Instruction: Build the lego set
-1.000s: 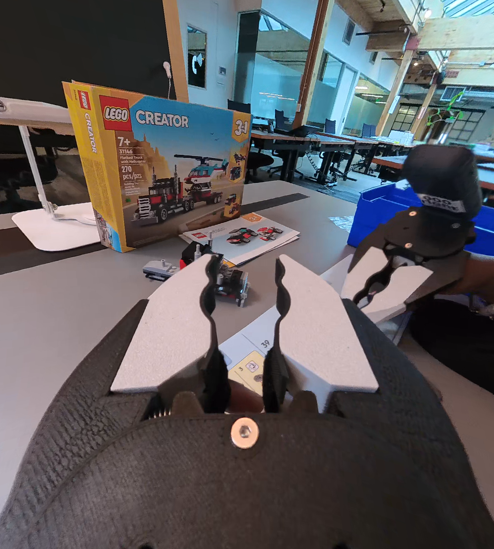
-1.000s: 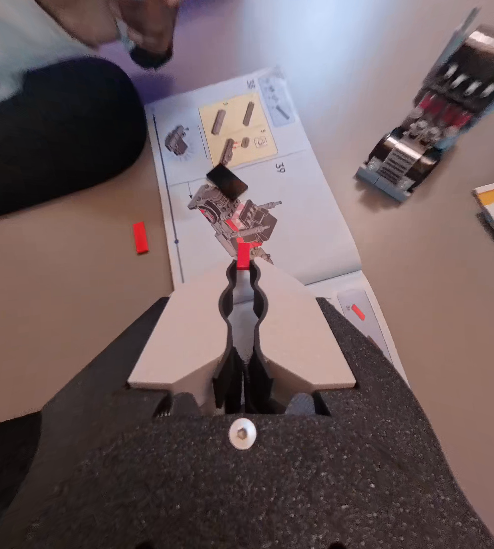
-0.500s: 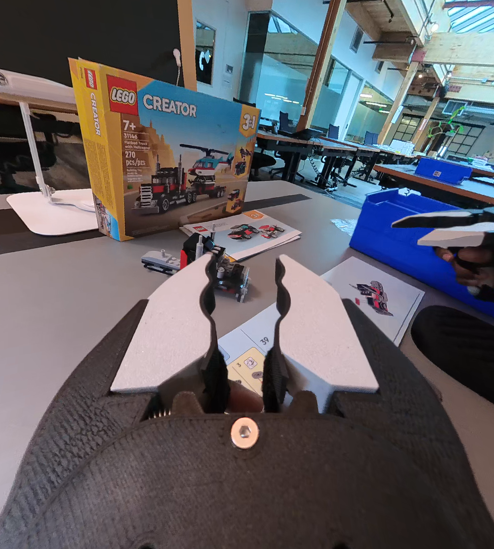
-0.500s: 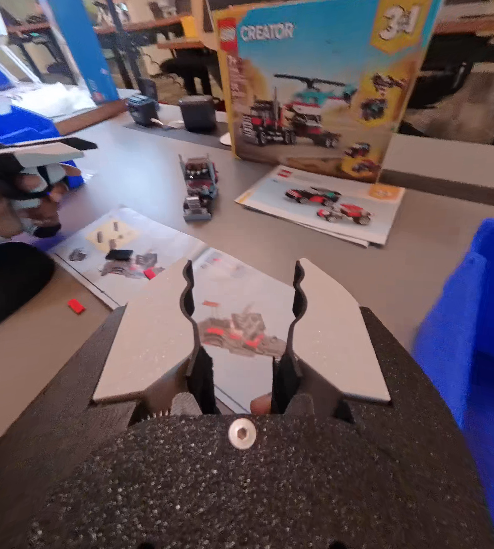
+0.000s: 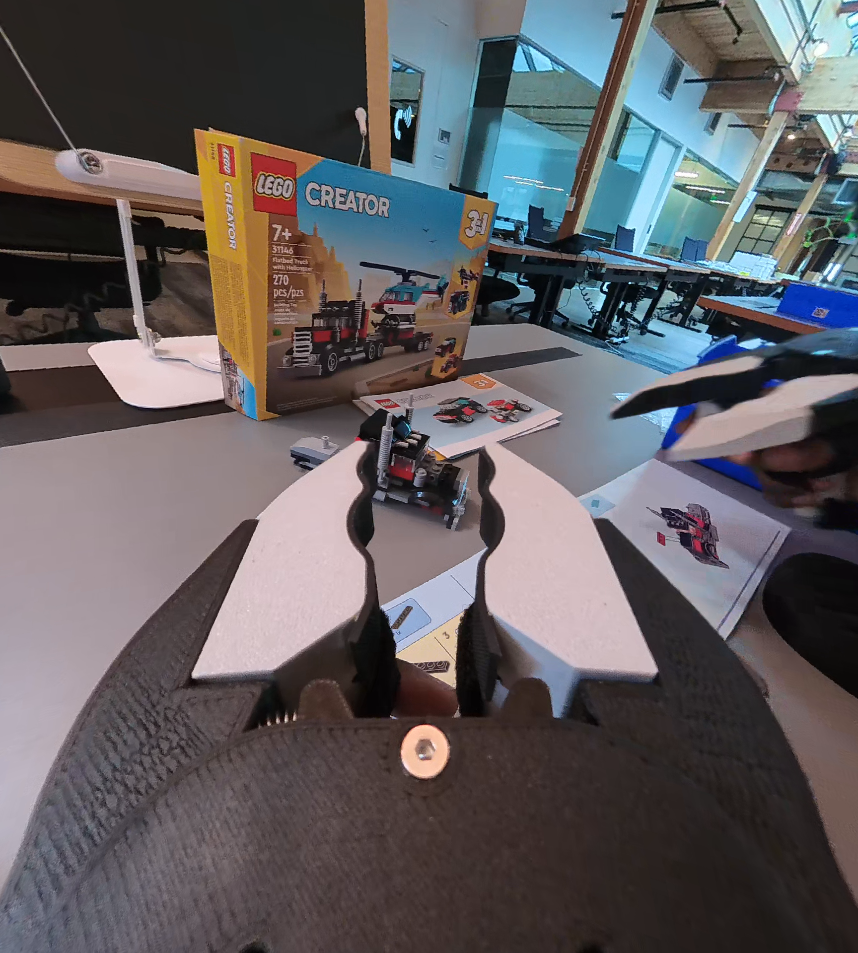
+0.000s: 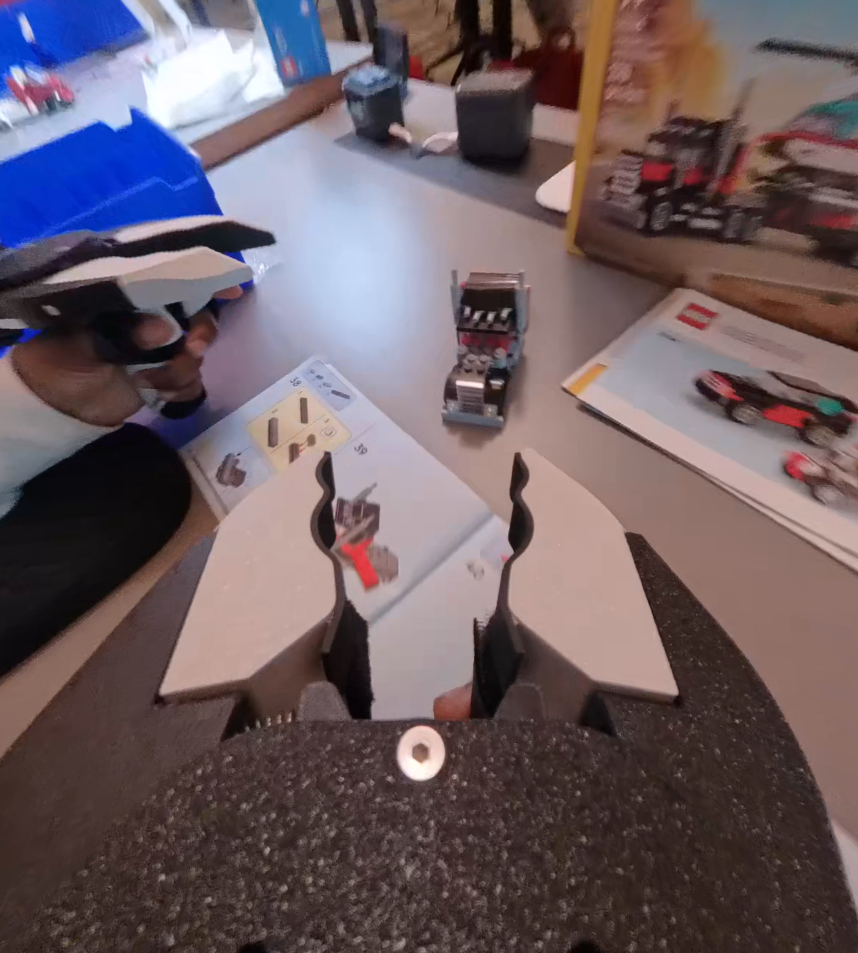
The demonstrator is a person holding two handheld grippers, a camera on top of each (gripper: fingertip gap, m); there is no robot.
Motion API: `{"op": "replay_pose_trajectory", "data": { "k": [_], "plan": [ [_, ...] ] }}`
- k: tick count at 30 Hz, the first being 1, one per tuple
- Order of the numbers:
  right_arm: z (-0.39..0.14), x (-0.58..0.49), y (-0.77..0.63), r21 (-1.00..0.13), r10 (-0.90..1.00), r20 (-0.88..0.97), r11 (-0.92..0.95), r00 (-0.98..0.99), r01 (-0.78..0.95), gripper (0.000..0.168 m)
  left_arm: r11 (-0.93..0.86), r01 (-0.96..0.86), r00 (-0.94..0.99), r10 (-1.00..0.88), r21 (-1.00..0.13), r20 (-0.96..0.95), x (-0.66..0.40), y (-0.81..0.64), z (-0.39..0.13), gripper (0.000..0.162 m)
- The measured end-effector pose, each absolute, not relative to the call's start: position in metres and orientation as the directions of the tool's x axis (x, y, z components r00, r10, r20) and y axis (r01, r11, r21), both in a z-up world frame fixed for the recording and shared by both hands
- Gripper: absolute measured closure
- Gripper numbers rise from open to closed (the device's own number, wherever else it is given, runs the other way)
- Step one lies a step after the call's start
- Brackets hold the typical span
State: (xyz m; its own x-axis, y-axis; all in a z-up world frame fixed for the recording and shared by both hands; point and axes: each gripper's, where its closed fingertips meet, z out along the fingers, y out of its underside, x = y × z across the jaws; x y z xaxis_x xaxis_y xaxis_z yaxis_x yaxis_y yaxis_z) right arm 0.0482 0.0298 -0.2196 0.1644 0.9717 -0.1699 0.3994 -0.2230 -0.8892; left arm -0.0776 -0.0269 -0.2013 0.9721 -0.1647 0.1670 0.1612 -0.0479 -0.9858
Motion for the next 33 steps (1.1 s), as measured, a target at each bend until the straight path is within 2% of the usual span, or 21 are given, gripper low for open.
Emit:
{"op": "replay_pose_trajectory", "data": {
  "k": [6,10,12,21,24,28,33],
  "plan": [
    [-0.274,-0.031,0.057,-0.781,0.975,-0.110,-0.206,0.195,0.590,0.103,-0.050,0.148,0.977,-0.147,-0.988,0.154,-0.081,-0.028,-0.203,0.124],
    [-0.295,-0.050,0.063,-0.756,0.970,-0.084,-0.210,0.227,0.620,0.113,-0.058,0.151,0.976,-0.148,-0.987,0.158,-0.081,-0.028,-0.205,0.124],
    [-0.300,-0.051,0.067,-0.745,0.974,-0.038,-0.177,0.225,0.643,0.123,-0.060,0.151,0.976,-0.151,-0.987,0.159,-0.080,-0.028,-0.205,0.124],
    [-0.300,-0.039,0.054,-0.714,0.968,0.007,-0.170,0.250,0.679,0.123,-0.075,0.157,0.972,-0.162,-0.985,0.168,-0.078,-0.027,-0.208,0.124],
    [-0.291,-0.036,0.052,-0.716,0.968,0.036,-0.149,0.248,0.682,0.115,-0.089,0.140,0.974,-0.166,-0.986,0.154,-0.077,-0.026,-0.211,0.124],
    [-0.257,-0.012,0.041,-0.779,0.976,0.004,-0.135,0.220,0.613,0.108,-0.092,0.135,0.977,-0.155,-0.987,0.148,-0.079,-0.026,-0.213,0.124],
    [-0.208,0.069,0.041,-0.862,0.992,0.111,0.067,0.059,0.502,0.118,-0.090,0.169,0.969,-0.168,-0.981,0.183,-0.076,-0.025,-0.212,0.124]
  ]
}}
